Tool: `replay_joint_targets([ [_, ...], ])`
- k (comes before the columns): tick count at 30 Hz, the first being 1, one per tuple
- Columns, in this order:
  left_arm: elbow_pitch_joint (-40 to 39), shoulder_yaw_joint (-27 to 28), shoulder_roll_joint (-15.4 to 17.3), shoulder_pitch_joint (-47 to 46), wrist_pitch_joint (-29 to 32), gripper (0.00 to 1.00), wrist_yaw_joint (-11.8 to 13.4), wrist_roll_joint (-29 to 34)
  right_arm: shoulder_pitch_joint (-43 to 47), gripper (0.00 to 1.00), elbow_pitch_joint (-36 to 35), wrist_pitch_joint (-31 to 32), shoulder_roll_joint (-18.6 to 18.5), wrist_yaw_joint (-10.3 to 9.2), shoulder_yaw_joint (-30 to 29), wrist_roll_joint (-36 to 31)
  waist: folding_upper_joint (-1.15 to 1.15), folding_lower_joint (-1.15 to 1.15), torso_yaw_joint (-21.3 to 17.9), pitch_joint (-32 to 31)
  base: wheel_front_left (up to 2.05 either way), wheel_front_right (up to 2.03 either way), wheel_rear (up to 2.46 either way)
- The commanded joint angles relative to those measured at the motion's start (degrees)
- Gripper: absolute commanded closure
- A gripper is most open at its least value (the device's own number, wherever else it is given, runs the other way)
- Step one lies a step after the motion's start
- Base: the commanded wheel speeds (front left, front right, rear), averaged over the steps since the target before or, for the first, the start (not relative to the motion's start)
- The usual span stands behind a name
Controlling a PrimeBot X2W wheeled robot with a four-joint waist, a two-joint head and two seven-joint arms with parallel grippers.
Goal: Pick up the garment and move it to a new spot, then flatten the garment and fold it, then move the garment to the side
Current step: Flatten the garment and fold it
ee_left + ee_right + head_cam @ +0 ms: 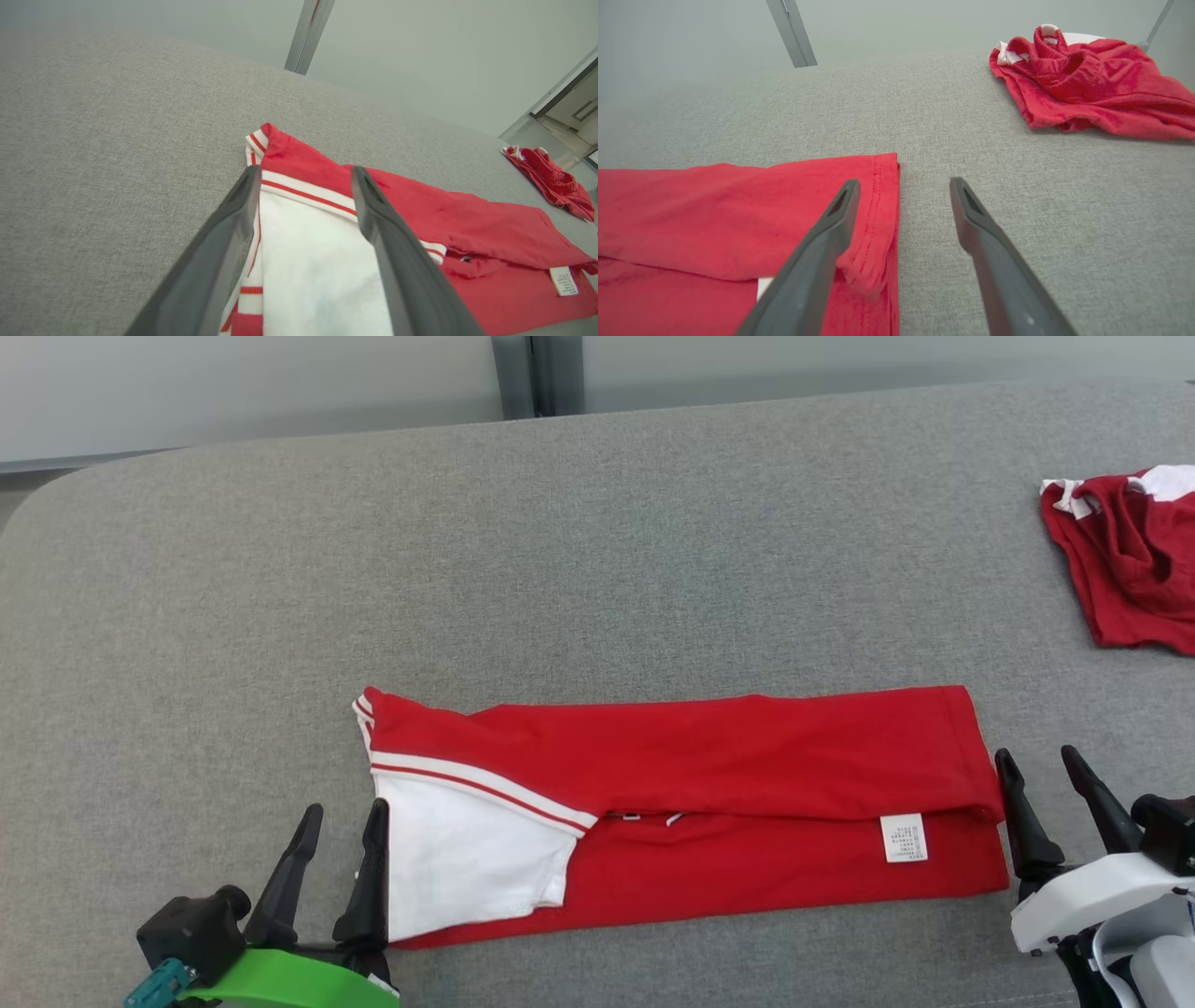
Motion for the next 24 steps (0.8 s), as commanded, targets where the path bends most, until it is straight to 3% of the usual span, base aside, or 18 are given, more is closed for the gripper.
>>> replay_joint_targets([
  [1,-0.7,0.4,0.0,1.0,-0.4,0.00,0.4,0.5,1.0,0.00,-0.7,-0.4,0.3,-0.08,-0.9,-0.8,0.00,0.00,-0.1,-0.1,0.00,0.00,0.00],
  [7,-1.7,0.7,-0.5,0.7,-0.4,0.00,0.6,2.3,1.7,0.00,-1.6,0.9,1.6,-0.08,-3.7,-2.3,0.00,0.00,-0.5,-0.5,0.00,0.00,0.00],
  [14,0.0,0.7,-2.8,-1.7,-0.4,0.00,0.2,3.9,-0.6,0.00,-0.6,7.4,2.5,-0.07,-3.4,-2.0,0.00,0.00,-0.5,-1.0,0.00,0.00,0.00],
  [24,2.2,2.4,-5.9,-2.9,-0.5,0.00,-1.2,6.6,-6.5,0.00,6.9,15.9,2.8,-0.07,-0.3,-0.3,0.00,0.00,1.4,-1.1,0.00,0.00,0.00],
])
